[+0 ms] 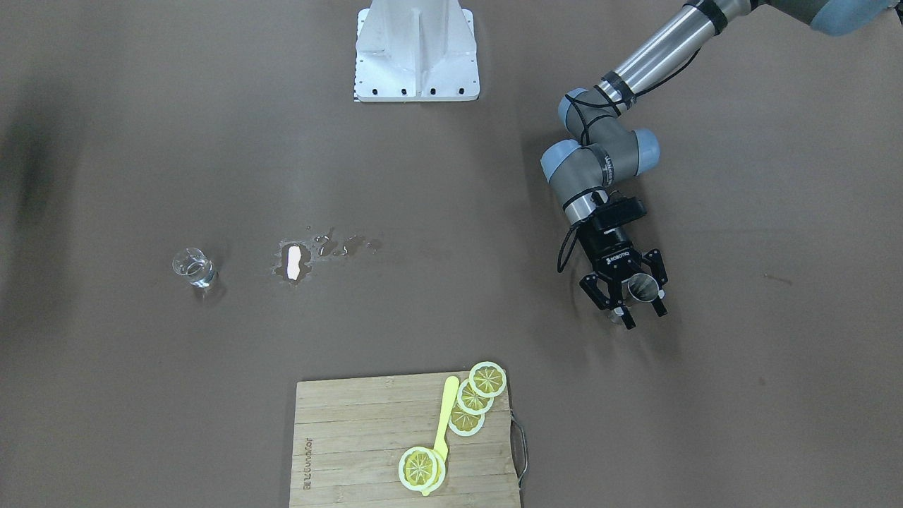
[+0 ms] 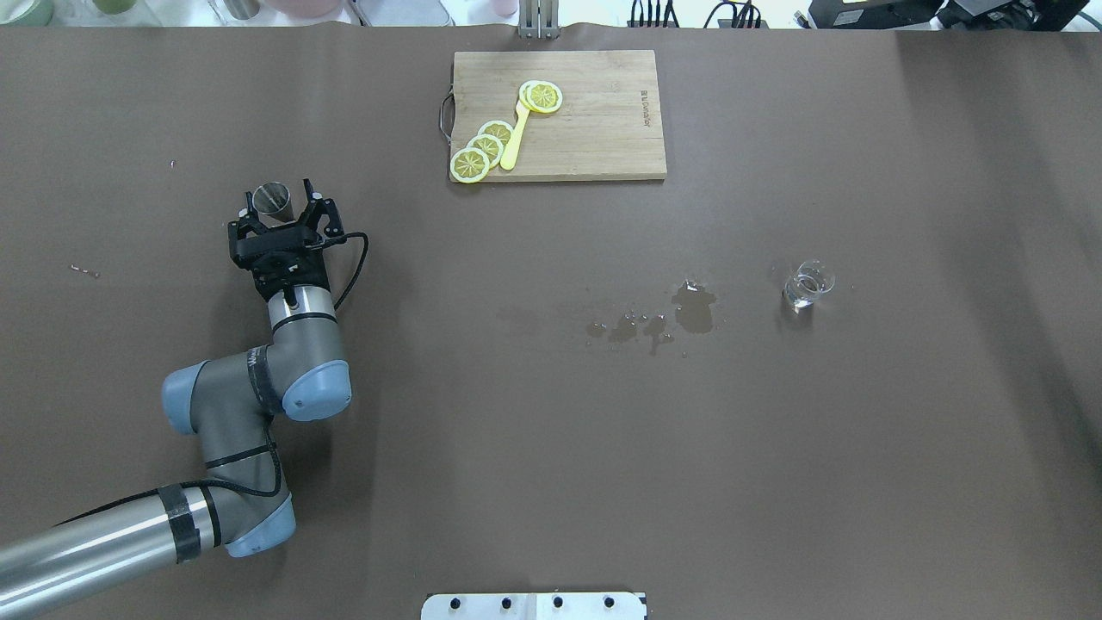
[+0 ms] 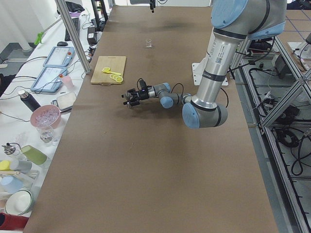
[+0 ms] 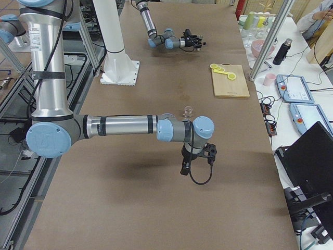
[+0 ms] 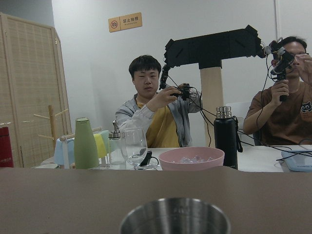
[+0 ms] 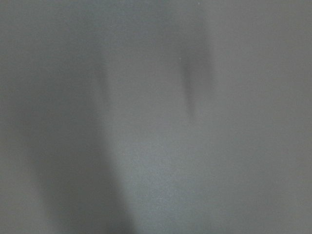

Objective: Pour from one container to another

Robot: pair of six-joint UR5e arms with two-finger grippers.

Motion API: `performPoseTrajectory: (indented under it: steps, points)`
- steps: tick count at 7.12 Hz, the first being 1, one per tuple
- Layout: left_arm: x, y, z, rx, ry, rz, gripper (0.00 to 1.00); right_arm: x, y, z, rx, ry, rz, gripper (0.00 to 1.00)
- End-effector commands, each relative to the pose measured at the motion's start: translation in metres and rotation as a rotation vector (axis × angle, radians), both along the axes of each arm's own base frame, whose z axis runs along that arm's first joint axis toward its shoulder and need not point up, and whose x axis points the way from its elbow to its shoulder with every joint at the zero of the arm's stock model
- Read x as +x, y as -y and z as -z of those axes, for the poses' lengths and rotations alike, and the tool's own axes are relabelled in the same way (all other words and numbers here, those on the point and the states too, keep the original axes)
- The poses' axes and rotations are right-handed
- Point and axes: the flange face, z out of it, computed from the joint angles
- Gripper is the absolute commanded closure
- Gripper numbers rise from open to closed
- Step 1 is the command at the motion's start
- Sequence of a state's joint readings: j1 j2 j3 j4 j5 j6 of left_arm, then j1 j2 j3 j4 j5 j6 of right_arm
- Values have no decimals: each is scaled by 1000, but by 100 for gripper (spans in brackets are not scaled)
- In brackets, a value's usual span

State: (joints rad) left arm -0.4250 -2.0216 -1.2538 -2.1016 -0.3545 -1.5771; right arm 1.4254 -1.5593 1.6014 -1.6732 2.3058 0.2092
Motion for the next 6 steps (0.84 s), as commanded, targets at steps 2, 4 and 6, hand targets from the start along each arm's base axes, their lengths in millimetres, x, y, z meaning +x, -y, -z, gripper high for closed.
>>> performPoseTrajectory:
  steps: [2,4,6]
  points:
    - [-1,-3,13,10,-22,-3,1,42,-42,-35,-1,12,-3,0]
    - [4,-13,24,19,-37,-20,1,63,-55,-41,-13,11,-47,0]
    - [9,-33,20,52,-11,-20,1,63,-51,-38,-4,3,-46,0]
